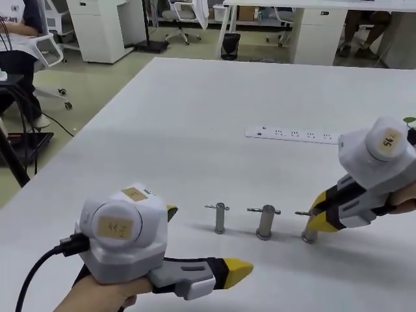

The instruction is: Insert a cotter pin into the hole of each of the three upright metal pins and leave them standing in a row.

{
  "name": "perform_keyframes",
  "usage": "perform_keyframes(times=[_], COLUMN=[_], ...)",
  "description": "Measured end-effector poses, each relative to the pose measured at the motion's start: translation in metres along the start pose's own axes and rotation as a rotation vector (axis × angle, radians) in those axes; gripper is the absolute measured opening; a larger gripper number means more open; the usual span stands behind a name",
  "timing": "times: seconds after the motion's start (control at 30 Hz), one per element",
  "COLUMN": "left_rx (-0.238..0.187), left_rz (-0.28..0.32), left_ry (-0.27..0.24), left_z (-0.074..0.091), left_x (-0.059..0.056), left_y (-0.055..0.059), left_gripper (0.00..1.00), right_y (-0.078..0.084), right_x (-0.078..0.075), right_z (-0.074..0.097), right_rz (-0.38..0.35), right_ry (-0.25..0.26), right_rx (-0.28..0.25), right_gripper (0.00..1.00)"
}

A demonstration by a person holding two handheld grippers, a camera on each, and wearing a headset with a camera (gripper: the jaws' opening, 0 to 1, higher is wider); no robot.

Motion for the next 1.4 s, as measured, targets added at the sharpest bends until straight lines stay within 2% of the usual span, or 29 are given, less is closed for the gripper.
perform_keyframes(times=[0.07,0.23,0.33,0.43,0.57,0.6,0.67,0.7,0.77,0.8,0.87,0.93,0.97,1.0,1.07,1.1,1.17,1.2,1.27,1.4], left_rx=[0.004,0.0,0.002,-0.002,-0.003,-0.005,-0.009,-0.01,-0.042,-0.053,-0.059,-0.055,-0.054,-0.057,-0.062,-0.064,-0.059,-0.053,-0.056,-0.069], left_rz=[0.001,0.006,0.004,0.008,0.006,0.008,0.013,0.017,0.046,0.051,0.048,0.035,0.033,0.031,0.032,0.033,0.032,0.032,0.028,0.04], left_ry=[-0.003,-0.006,-0.013,-0.016,-0.026,-0.026,-0.037,-0.041,-0.062,-0.064,-0.076,-0.085,-0.087,-0.091,-0.097,-0.104,-0.117,-0.123,-0.138,-0.155], left_z=[0.0,0.001,0.001,0.002,0.004,0.004,0.005,0.006,0.007,0.009,0.01,0.012,0.013,0.015,0.017,0.018,0.019,0.02,0.023,0.027], left_x=[0.001,0.002,0.003,0.005,0.007,0.007,0.009,0.01,0.014,0.015,0.016,0.017,0.017,0.017,0.018,0.019,0.021,0.022,0.023,0.027], left_y=[0.001,0.0,0.001,0.0,-0.002,-0.002,-0.004,-0.004,-0.009,-0.011,-0.014,-0.016,-0.017,-0.018,-0.02,-0.02,-0.019,-0.018,-0.018,-0.018], left_gripper=[0.92,0.92,0.92,0.92,0.91,0.9,0.9,0.88,0.84,0.83,0.83,0.83,0.83,0.83,0.84,0.84,0.84,0.84,0.84,0.84], right_y=[0.001,0.0,0.0,-0.002,-0.004,-0.007,-0.01,-0.009,-0.008,-0.01,-0.01,-0.007,-0.003,-0.001,0.001,0.002,0.002,0.003,0.01,0.019], right_x=[0.0,0.001,0.003,0.002,-0.002,-0.002,0.003,0.007,0.017,0.021,0.026,0.029,0.03,0.032,0.036,0.039,0.043,0.049,0.055,0.063], right_z=[-0.001,-0.001,0.001,0.007,0.019,0.023,0.028,0.032,0.036,0.038,0.041,0.045,0.047,0.048,0.053,0.055,0.056,0.055,0.054,0.053], right_rz=[-0.022,-0.013,-0.016,-0.027,-0.063,-0.099,-0.128,-0.122,-0.112,-0.125,-0.166,-0.191,-0.217,-0.231,-0.287,-0.342,-0.439,-0.494,-0.562,-0.638], right_ry=[-0.002,0.004,0.012,0.046,0.126,0.149,0.162,0.18,0.203,0.217,0.244,0.288,0.334,0.356,0.416,0.442,0.469,0.465,0.494,0.558], right_rx=[-0.003,-0.013,-0.017,-0.049,-0.088,-0.124,-0.165,-0.159,-0.163,-0.195,-0.231,-0.24,-0.243,-0.241,-0.279,-0.308,-0.362,-0.385,-0.388,-0.413], right_gripper=[0.09,0.1,0.15,0.23,0.34,0.35,0.39,0.42,0.45,0.47,0.5,0.52,0.53,0.55,0.58,0.59,0.62,0.63,0.67,0.69])
Point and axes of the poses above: the centre of the closed fingertips' face, and the gripper's own axes: z roughly backward along the fingers, x roughly to its left, y roughly out of its underside, the point moved 2 cm from there along z, roughly backward along the fingers, and after that the axes turned 1 degree about x, right-handed, at the moved point
